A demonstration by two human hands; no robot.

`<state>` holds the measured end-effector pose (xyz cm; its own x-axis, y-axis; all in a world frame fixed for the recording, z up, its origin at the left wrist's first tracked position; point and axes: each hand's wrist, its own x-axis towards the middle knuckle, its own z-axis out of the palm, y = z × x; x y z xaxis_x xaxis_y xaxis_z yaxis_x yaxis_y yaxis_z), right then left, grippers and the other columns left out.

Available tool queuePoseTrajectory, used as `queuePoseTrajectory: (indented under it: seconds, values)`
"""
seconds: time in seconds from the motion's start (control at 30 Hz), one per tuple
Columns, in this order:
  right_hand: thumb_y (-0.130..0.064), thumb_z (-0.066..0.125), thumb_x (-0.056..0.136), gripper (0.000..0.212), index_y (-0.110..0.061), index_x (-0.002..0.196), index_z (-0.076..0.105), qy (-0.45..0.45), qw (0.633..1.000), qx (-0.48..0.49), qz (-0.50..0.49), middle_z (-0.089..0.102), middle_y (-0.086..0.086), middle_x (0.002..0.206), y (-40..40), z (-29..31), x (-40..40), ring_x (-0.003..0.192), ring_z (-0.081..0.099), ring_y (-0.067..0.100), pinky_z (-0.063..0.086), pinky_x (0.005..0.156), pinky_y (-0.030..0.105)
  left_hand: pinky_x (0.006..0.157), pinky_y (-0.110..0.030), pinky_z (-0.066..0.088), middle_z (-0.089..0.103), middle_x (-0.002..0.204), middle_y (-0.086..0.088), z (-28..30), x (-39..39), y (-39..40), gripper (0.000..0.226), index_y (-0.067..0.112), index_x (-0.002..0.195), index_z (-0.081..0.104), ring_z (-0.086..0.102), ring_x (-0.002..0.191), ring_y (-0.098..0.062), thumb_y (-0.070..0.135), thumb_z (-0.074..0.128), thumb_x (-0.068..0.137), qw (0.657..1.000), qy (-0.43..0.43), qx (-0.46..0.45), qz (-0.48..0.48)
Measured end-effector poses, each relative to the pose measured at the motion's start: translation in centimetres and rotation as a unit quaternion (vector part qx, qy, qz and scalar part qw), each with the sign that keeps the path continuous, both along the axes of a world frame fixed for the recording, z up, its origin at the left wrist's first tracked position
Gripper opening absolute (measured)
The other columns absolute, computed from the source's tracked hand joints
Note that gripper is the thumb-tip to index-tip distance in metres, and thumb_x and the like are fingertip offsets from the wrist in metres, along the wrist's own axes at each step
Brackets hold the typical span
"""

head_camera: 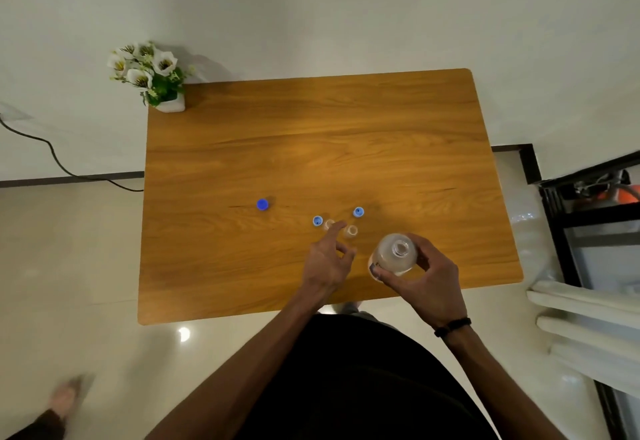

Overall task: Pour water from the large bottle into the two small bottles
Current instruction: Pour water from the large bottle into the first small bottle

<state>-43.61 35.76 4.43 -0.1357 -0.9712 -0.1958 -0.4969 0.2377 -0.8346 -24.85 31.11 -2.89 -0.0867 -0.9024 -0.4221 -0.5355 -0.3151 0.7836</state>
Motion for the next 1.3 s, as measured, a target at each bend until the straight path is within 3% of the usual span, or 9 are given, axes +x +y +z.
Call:
queuePoseTrajectory:
  seconds: [0.1,0.3,0.6,0.77,0.9,1.0,1.17,1.3]
  values:
    - [-0.046,0.095,0.066,0.065,-0.036,0.121,0.063,0.001,1.0,-0.001,0.006,0.07,-0.022,0.114,-0.3,0.2,-1.0,0.108,0.068,0.005,0.053,0.088,0.012,0.08,-0.041,0.062,0.075,0.093,0.0,-0.9,-1.4,-0.3,0.062,0.03,0.151,0.045,0.072,0.083,-0.017,0.028,0.071,0.095,1.0,-0.008,0.021,0.021]
    - [-0.047,0.094,0.066,0.063,-0.037,0.12,0.063,-0.001,1.0,-0.004,0.017,0.07,-0.022,0.114,-0.9,0.8,-2.4,0.108,0.068,0.004,0.052,0.088,0.011,0.07,-0.041,0.062,0.07,0.073,0.0,-2.5,-2.6,-0.6,0.057,0.03,0.15,0.043,0.069,0.064,-0.016,0.023,0.066,0.098,0.998,-0.016,0.032,0.047]
    - [-0.044,0.095,0.066,0.065,-0.033,0.122,0.064,-0.004,0.999,0.007,0.04,0.069,-0.024,0.113,-1.4,0.9,-3.6,0.108,0.067,0.003,0.053,0.09,0.014,0.06,-0.046,0.061,0.071,0.076,0.0,-3.5,-3.7,-0.8,0.042,0.027,0.143,0.052,0.07,0.06,-0.022,0.021,0.061,0.101,0.996,-0.022,0.028,0.079]
    - [-0.043,0.095,0.066,0.065,-0.034,0.122,0.064,-0.002,0.999,0.005,0.049,0.07,-0.024,0.113,-1.8,1.2,-3.9,0.108,0.067,0.004,0.053,0.09,0.014,0.048,-0.038,0.057,0.068,0.073,0.007,-3.2,-3.8,-0.8,0.032,0.027,0.135,0.059,0.067,0.055,-0.019,0.025,0.061,0.103,0.996,-0.011,-0.014,0.084]
    - [-0.045,0.095,0.066,0.062,-0.035,0.12,0.065,-0.002,0.999,-0.001,0.048,0.071,-0.02,0.112,-2.1,1.4,-4.0,0.106,0.069,0.006,0.056,0.088,0.018,0.05,-0.028,0.05,0.062,0.071,0.007,-1.4,-3.8,-1.3,0.025,0.031,0.12,0.063,0.06,0.06,-0.011,0.037,0.068,0.096,0.997,-0.026,-0.056,0.051]
    - [-0.048,0.095,0.066,0.063,-0.035,0.12,0.065,0.0,0.999,-0.008,0.046,0.072,-0.019,0.112,-2.7,1.5,-4.0,0.107,0.069,0.006,0.058,0.088,0.024,0.059,-0.021,0.044,0.062,0.091,0.007,0.4,-3.3,-1.6,0.031,0.026,0.113,0.062,0.058,0.072,-0.008,0.048,0.07,0.091,0.992,-0.056,-0.111,0.014]
    - [-0.046,0.095,0.064,0.064,-0.036,0.119,0.064,-0.004,0.999,-0.027,0.036,0.072,-0.018,0.112,-4.1,1.9,-3.4,0.105,0.07,0.006,0.061,0.089,0.034,0.078,-0.027,0.056,0.072,0.106,0.014,3.7,-1.8,-2.2,0.034,0.026,0.107,0.06,0.067,0.095,-0.003,0.051,0.072,0.088,0.985,-0.022,-0.168,0.017]
    - [-0.045,0.094,0.064,0.065,-0.031,0.12,0.064,0.0,0.997,-0.06,0.057,0.07,-0.013,0.115,-5.5,2.7,-3.1,0.107,0.067,0.01,0.06,0.09,0.035,0.078,-0.025,0.059,0.072,0.101,0.018,6.4,-1.1,-2.3,0.028,0.029,0.109,0.062,0.069,0.096,-0.001,0.046,0.073,0.09,0.978,0.031,-0.2,0.045]
